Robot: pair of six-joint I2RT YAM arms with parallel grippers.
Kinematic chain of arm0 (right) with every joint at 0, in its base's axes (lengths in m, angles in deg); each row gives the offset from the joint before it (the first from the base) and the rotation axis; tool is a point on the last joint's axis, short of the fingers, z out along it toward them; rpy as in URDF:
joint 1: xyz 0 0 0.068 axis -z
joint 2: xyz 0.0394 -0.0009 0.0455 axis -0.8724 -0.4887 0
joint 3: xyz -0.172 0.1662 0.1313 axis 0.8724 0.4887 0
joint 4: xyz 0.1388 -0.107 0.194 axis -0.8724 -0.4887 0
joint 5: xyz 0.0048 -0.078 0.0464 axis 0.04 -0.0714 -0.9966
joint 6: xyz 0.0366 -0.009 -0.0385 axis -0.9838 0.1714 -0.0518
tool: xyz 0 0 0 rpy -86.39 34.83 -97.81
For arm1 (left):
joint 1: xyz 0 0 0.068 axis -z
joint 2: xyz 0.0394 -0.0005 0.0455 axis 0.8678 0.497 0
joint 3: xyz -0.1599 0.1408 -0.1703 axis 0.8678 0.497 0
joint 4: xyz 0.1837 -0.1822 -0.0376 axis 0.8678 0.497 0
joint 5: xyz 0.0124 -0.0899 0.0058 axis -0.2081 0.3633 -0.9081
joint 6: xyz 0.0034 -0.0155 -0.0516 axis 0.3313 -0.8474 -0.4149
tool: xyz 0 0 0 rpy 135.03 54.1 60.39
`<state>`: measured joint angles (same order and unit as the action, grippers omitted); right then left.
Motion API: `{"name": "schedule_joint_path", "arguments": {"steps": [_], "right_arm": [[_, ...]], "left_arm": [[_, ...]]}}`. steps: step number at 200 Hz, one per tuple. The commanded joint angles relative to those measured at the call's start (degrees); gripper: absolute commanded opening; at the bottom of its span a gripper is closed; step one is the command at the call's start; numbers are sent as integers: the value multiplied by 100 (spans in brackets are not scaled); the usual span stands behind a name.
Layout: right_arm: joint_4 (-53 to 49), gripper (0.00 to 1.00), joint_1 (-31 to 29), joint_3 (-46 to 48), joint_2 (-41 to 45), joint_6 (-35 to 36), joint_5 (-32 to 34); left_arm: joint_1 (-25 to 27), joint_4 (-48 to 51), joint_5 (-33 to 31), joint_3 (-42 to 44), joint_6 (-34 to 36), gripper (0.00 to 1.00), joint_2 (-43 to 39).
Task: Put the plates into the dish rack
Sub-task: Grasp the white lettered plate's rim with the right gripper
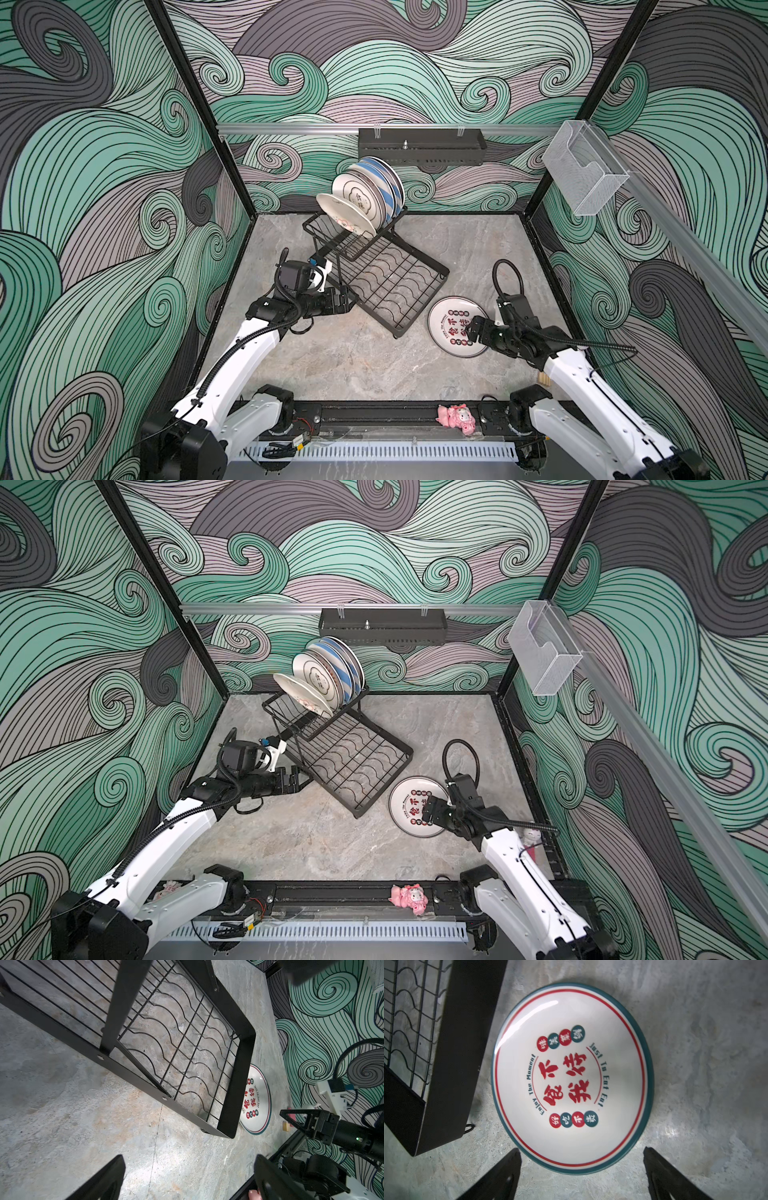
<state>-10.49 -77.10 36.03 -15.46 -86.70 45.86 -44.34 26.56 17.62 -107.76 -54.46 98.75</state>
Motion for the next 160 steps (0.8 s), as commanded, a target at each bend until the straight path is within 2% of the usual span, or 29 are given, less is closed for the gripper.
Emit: {"name": "schedule_joint_path", "arguments": {"steps": [1,49,85,116,160], "right_arm": [[-424,86,181,104,306,-382,24],[-167,80,742,447,377,-477,-290],[499,73,1273,863,213,-536,-985],[1055,57,1653,1223,261,-580,-1407],[1338,50,1930,1437,222,-521,-1504]], "left_arm": [[36,-19,-52,0,-53,99,86],[40,-47,-25,-10,1,99,188],[40,-35,-11,-38,-7,99,268],[40,-21,-26,-43,-43,99,291],[40,-6,-25,-97,-42,99,327]]}}
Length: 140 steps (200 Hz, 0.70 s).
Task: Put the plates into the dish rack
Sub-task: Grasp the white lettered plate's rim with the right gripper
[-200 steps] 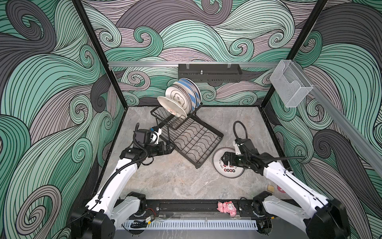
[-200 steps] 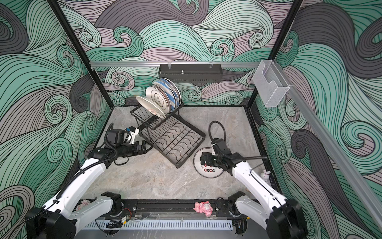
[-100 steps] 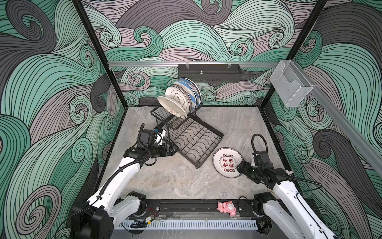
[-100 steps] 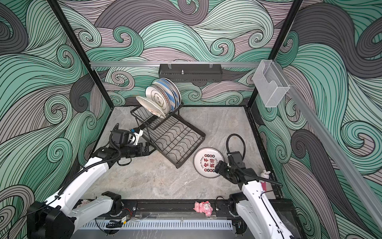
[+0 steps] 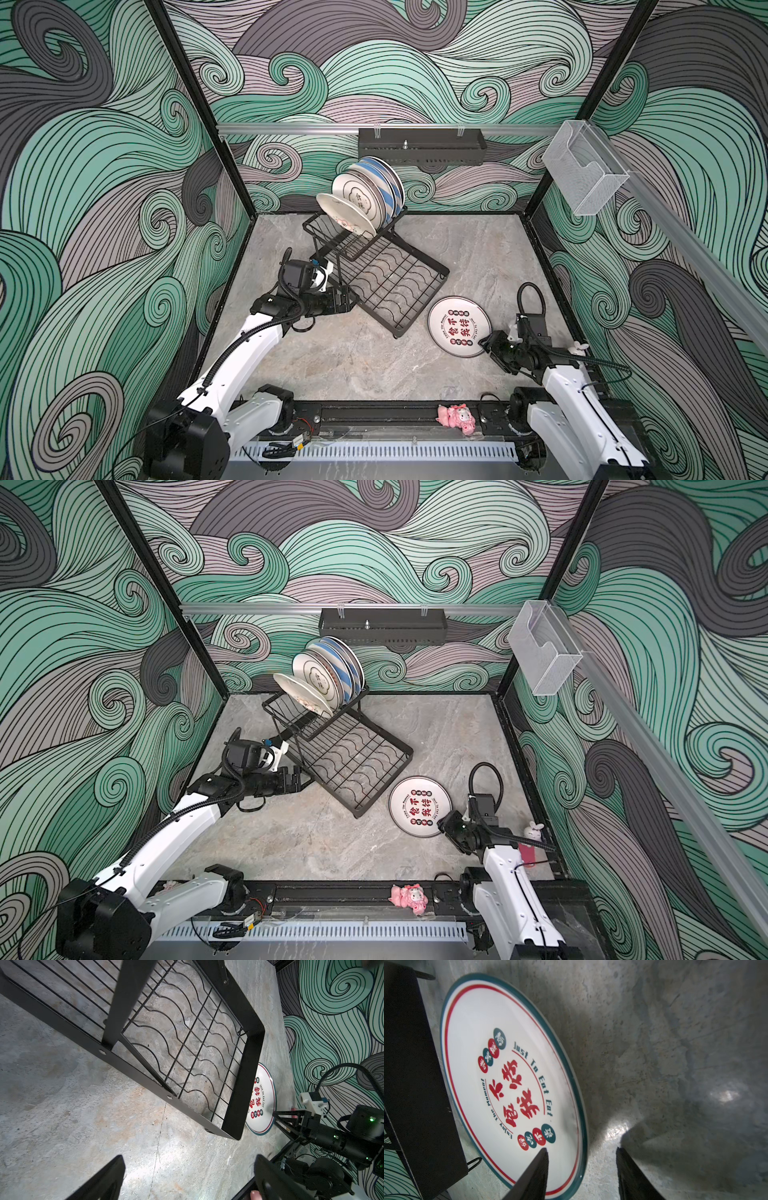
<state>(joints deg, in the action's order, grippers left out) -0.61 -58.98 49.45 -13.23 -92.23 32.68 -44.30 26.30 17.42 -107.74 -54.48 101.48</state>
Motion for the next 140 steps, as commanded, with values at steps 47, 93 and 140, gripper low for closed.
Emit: {"name": "schedule_joint_path", "arguments": {"steps": [47,93,140], "right_arm": [[930,44,310,386,-245,-3,-330],[1028,37,438,449,-237,59,-354],[1069,25,543,459,-212,100,-421]], "left_arm": [[31,77,-4,-182,-9,99,111],[35,188,-62,-251,32,99,76],[36,245,-58,-300,52,99,75]]}}
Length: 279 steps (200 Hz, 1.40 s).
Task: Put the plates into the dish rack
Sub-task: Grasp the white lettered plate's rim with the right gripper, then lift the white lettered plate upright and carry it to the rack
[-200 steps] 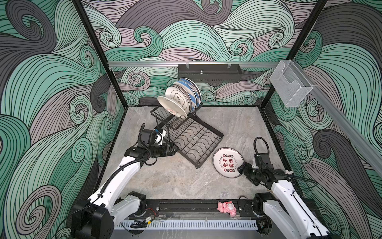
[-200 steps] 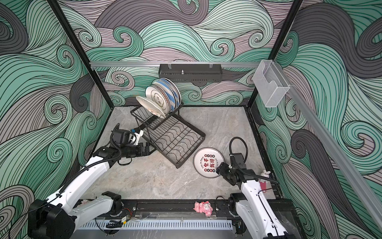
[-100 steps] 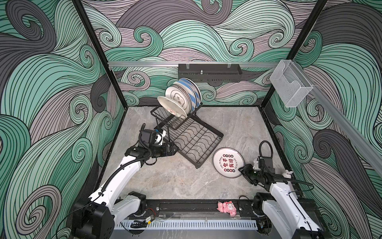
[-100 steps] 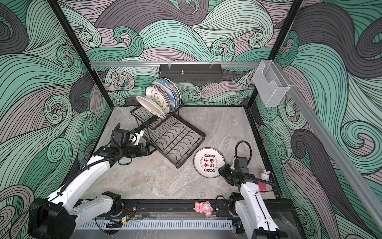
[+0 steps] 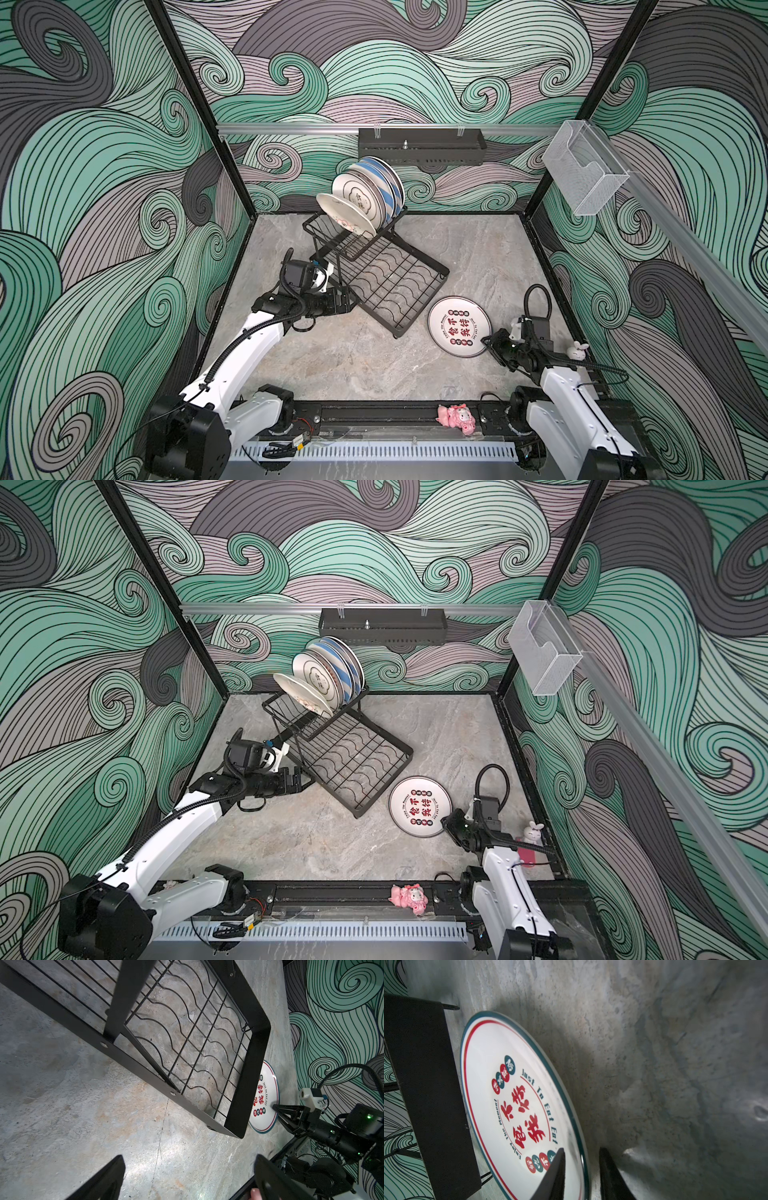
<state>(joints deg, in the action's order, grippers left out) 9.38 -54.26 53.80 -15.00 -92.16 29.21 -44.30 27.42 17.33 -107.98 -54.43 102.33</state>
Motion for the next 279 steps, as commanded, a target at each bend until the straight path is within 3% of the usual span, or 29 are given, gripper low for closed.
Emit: {"name": "schedule_joint_path", "arguments": {"steps": [1,48,83,131,210,243,279], "right_arm": [[80,25,72,23,-40,95,-75],[394,9,143,-2,-264,129,-240],[69,0,290,-241,-223,309,-320],[-501,0,363,-772,271,440,-341],[-1340,0,246,-2874,309,1640,-110],[-1234,0,-344,-3902,48,1859,253],[-1040,0,-1974,-5278,-576,2111,1466]], "left_arm": [[36,136,-50,-278,50,99,-10],[34,222,-71,-327,78,99,-53],[36,260,-76,-348,87,99,-80],[36,362,-187,-453,165,99,-113],[-164,561,-658,-807,367,99,-320],[-531,785,-597,-1074,592,99,-240],[-1008,785,-393,-1177,759,99,-163]]}}
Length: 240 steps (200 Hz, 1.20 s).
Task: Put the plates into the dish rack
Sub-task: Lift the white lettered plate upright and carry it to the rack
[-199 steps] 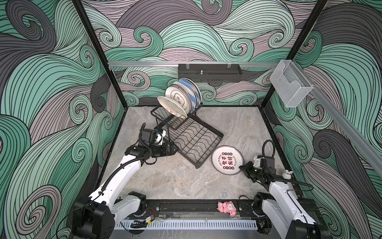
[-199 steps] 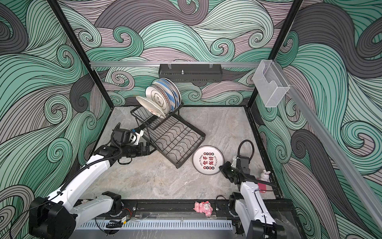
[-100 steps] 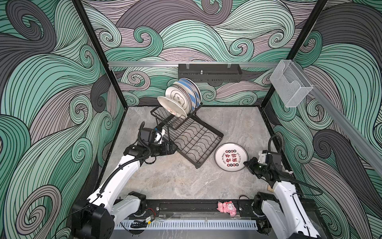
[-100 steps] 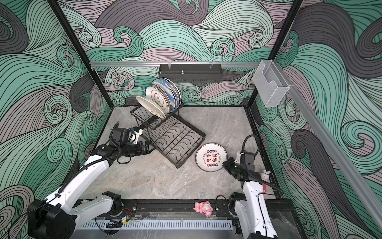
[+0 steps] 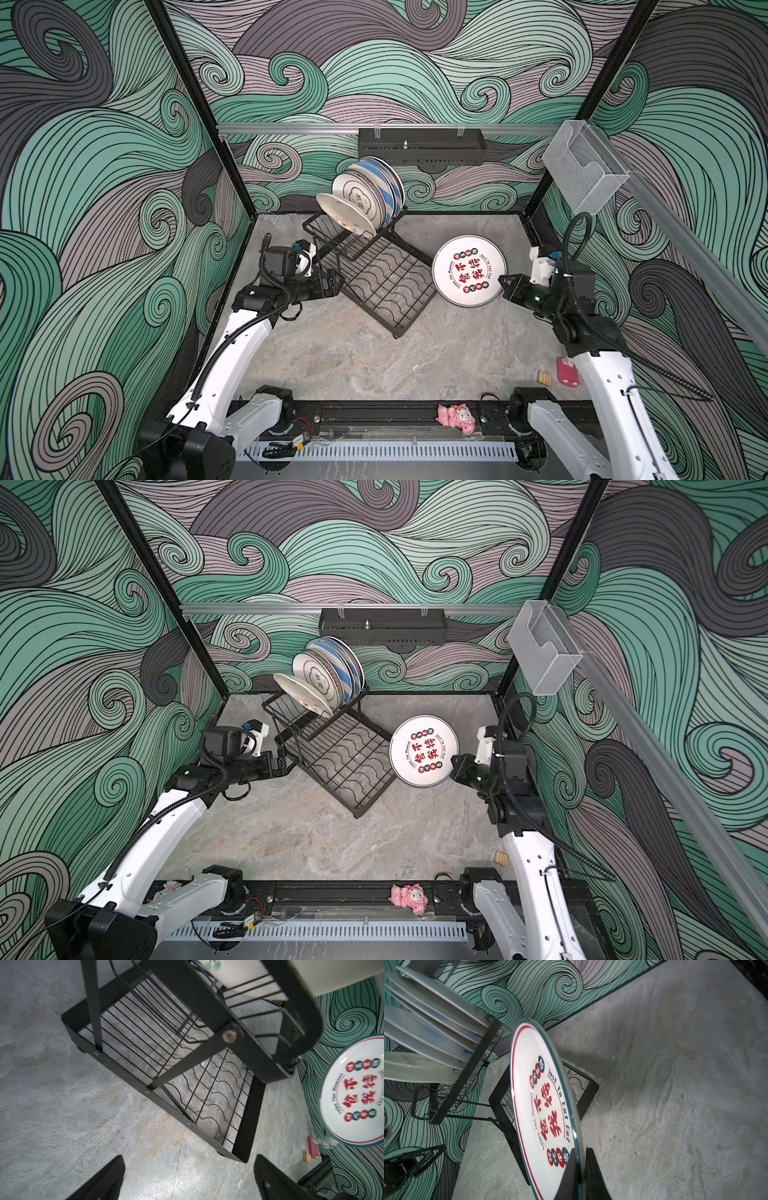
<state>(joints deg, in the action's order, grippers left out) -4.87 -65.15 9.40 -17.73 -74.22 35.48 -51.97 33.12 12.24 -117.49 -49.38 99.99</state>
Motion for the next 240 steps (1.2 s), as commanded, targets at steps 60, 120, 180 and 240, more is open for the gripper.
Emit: {"name": "schedule_joint_path", "arguments": {"steps": [60,120,180,240], "right_arm": [[760,0,-3598,-2572,-1587,1410,3573],[1397,0,-5270,-3708,-2867,2381,5355],[2212,0,-5899,-4628,-3950,3184,6213],[2349,0,-5994,-5550,-5017,3430,6414]], "left_arm": [[-862,48,471,-204,395,98,212],[-1262,13,441,-164,494,99,207],[-1289,77,298,-103,602,99,-4],[-1298,51,390,-68,575,99,-110]]}}
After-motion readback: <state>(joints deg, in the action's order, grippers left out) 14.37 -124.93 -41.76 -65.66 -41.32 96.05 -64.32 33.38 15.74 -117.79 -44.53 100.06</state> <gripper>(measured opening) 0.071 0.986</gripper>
